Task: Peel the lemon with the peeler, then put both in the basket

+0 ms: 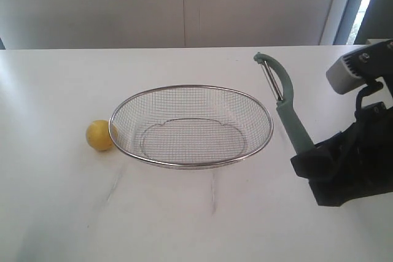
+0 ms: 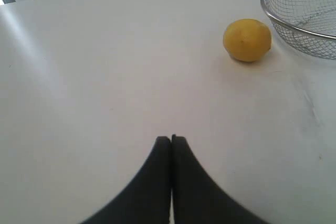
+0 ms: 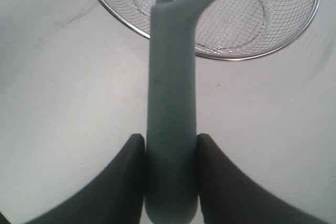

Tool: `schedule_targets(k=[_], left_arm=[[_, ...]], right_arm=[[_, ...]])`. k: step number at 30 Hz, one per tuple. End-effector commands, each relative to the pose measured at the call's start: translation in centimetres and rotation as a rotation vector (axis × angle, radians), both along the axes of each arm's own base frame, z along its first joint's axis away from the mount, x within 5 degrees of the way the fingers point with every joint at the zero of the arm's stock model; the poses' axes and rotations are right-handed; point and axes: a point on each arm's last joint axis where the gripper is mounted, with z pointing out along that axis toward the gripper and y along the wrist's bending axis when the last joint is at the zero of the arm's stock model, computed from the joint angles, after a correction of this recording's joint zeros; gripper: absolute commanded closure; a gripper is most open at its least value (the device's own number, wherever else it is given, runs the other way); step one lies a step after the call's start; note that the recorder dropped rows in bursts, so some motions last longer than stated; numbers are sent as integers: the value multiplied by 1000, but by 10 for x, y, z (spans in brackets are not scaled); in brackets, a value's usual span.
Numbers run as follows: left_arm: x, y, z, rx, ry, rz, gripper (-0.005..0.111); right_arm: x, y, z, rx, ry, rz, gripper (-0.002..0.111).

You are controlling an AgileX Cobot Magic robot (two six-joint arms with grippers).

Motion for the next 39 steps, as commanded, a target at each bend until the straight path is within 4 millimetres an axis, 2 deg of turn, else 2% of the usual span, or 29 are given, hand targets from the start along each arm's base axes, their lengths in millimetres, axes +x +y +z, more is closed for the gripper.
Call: schedule_targets(k=[1,31,39], left_arm=[[0,0,-1,-7,-1,-5,107],[0,0,-1,-7,-3,-5,107],[2,0,7,-16,-89,4,107]], right_arm=[[-1,0,1,1,-12,10,108],[-1,0,1,1,-12,10,108],[-1,0,1,1,-12,10,108]])
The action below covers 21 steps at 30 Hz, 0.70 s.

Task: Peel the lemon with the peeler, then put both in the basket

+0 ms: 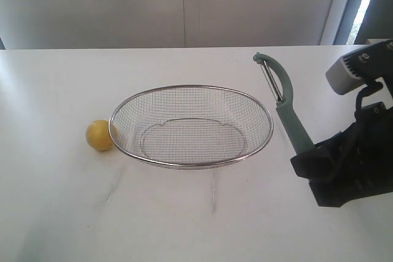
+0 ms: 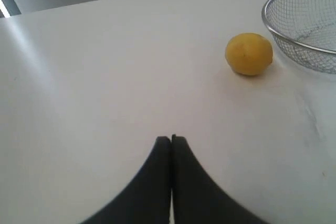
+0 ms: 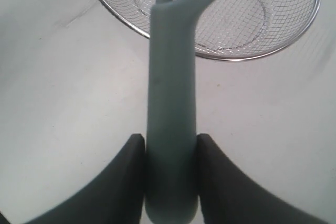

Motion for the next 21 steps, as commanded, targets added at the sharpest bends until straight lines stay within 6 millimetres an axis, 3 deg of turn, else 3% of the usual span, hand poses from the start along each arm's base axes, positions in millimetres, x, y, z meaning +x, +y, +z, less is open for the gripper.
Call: schedule_targets(k=[1,15,17,18,21], left_arm=[[1,0,3,-11,-45,0,107],[4,2,27,-74,-307,33,107],[3,3,36,-175,-389,49,107],[1,5,50,-386,-527,58,107],[-9,9,72,-532,-776,30,107]], right_arm=[[-1,0,1,4,-8,4,108],[-1,0,1,4,-8,4,108],[-1,0,1,4,-8,4,108],[-1,0,1,4,-8,4,108],[-1,0,1,4,-8,4,108]])
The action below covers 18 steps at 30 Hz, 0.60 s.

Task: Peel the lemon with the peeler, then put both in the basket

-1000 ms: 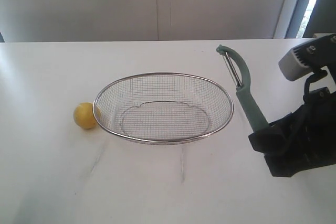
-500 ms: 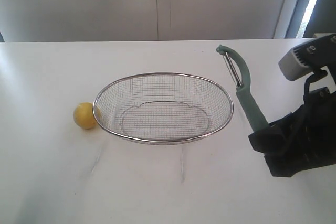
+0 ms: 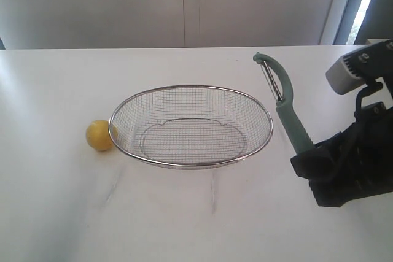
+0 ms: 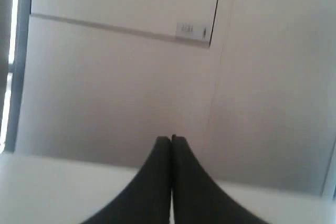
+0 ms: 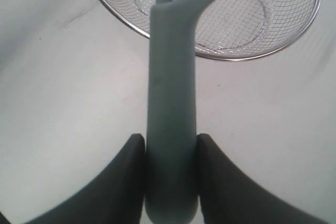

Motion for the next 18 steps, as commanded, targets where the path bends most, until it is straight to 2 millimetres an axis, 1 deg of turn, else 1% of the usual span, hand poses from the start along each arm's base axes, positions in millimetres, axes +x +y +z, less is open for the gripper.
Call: schedule_targets(k=[1,2,3,5,6,7,8,9,10,11,12,14,17,18], left_arm=[[-7,3,20,-143,-230,-25,107],[-6,3,23,-142,-212,-26,107],[-1,2,30,-136,-157,-28,107],[11,0,43,-41,-87,2,107],[20,-1,50,37,-57,28,107],[28,-1,56,69,-32,37,107],[42,-3,62,87,17,39,107],[50,-4,68,91,44,36,107],[66,-6,73,115,124,26,107],[78,-9,73,170,226,14,107],[93,-12,71,270,384,-7,107],[109,-13,66,364,606,-31,107],[127,-14,56,410,885,-63,107],[133,-14,54,432,953,-75,107]], right_arm=[[-1,0,1,2,-9,5,108],[-1,0,1,2,-9,5,108],[-1,0,1,2,-9,5,108],[-1,0,1,2,-9,5,108],[-1,0,1,2,-9,5,108],[-1,0,1,2,-9,5,108],[-1,0,1,2,-9,5,108],[-1,0,1,2,-9,5,108],[-1,0,1,2,-9,5,108],[-1,0,1,2,-9,5,108],[-1,0,1,2,-9,5,108],[-1,0,1,2,-9,5,108],[-1,0,1,2,-9,5,108],[-1,0,1,2,-9,5,108]])
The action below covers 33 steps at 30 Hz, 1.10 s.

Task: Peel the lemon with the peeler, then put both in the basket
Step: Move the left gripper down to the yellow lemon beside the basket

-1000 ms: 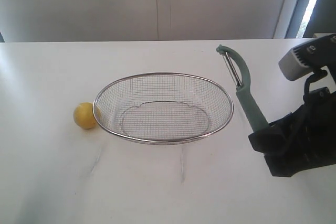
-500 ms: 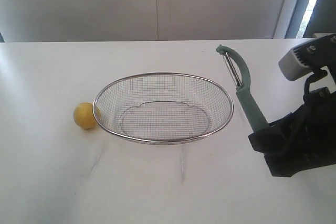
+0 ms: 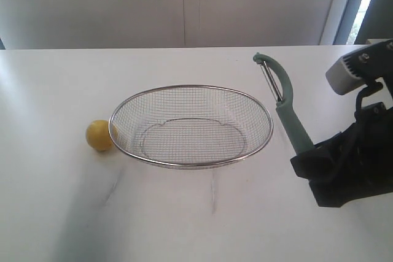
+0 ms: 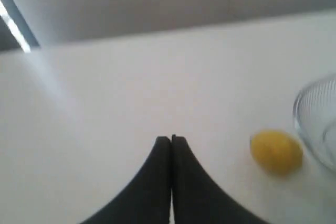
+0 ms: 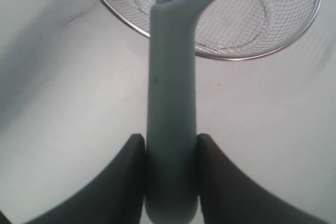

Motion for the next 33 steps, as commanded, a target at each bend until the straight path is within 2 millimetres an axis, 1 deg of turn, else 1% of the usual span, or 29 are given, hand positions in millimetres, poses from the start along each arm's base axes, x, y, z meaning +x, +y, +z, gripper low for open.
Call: schedule_targets(k=[1,4,6,8,11,14,16,18,20,24,25,27,30,33], left_arm=[[19,-2,-17,122,389,-36,107],[31,-14,-22,194,434,-143,107],[36,-27,-27,275,435,-255,107],[42,-39,-33,322,445,-331,107],[53,-51,-45,349,438,-382,107],[65,-56,-54,374,409,-400,107],[72,-58,-60,373,398,-397,102],[77,-59,-64,370,383,-393,93],[81,-61,-68,368,375,-390,76],[86,-62,-75,368,373,-389,28],[89,-63,-76,358,357,-381,11],[91,-63,-78,357,356,-380,1],[93,-64,-85,355,379,-381,2],[99,-66,-96,346,400,-375,2]], right_arm=[[-1,0,1,3,-9,4,108],[-1,0,1,3,-9,4,108],[-1,0,1,2,-8,6,108],[-1,0,1,2,-8,6,108],[-1,0,1,2,-8,6,108],[-1,0,1,2,-8,6,108],[-1,0,1,2,-8,6,108],[-1,0,1,2,-10,5,108],[-1,0,1,2,-10,5,108],[-1,0,1,2,-10,5,108],[-1,0,1,2,-10,5,108],[-1,0,1,2,-10,5,108],[-1,0,1,2,-8,6,108],[-1,0,1,2,-8,6,108]])
